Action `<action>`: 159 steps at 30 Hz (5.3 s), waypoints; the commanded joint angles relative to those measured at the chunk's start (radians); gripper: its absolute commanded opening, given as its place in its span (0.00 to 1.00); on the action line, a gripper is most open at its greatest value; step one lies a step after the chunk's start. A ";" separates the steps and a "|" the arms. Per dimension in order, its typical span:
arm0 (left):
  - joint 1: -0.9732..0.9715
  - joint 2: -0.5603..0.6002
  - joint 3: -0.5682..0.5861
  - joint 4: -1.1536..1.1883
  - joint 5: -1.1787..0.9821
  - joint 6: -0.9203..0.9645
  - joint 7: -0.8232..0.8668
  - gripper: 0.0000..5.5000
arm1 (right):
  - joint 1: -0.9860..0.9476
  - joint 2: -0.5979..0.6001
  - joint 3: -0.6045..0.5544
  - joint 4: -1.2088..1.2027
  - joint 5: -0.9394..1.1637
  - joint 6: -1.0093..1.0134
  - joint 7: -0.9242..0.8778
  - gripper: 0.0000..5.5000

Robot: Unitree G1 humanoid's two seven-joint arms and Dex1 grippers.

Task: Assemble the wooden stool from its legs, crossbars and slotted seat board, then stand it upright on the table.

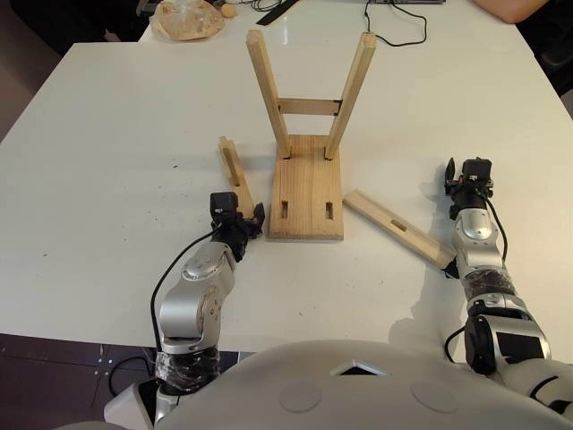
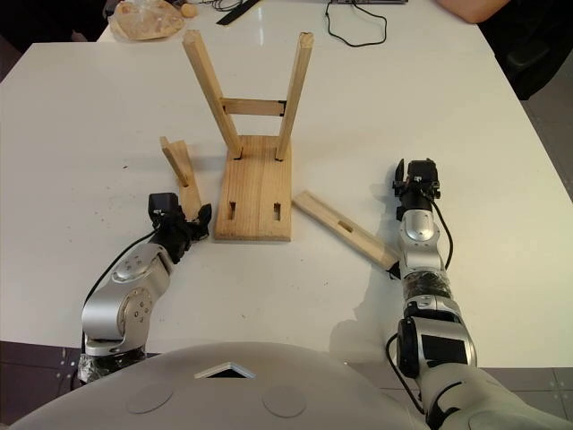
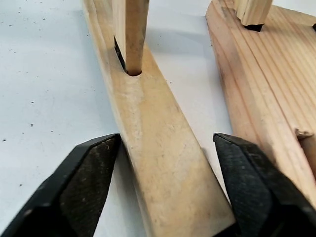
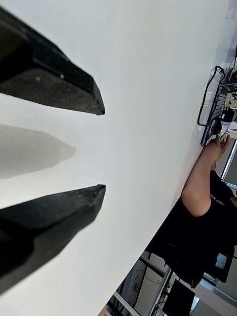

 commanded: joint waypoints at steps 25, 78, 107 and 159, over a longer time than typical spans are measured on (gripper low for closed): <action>-0.399 0.170 0.524 0.218 -0.268 -0.183 -0.146 0.37 | -0.052 0.117 -0.091 -0.299 0.313 0.318 0.158 0.47; -0.528 0.548 0.232 0.083 -1.251 -0.039 -0.720 0.37 | -0.513 -0.187 -0.177 -0.890 1.426 1.336 0.769 0.64; -0.518 0.545 0.189 0.126 -1.127 -0.052 -0.858 0.37 | -0.481 -0.162 -0.071 -0.933 1.421 1.353 0.789 0.37; -0.332 0.165 0.420 0.384 -0.509 -0.594 -0.217 0.58 | -0.178 -0.299 0.243 -0.869 0.644 0.747 1.352 0.36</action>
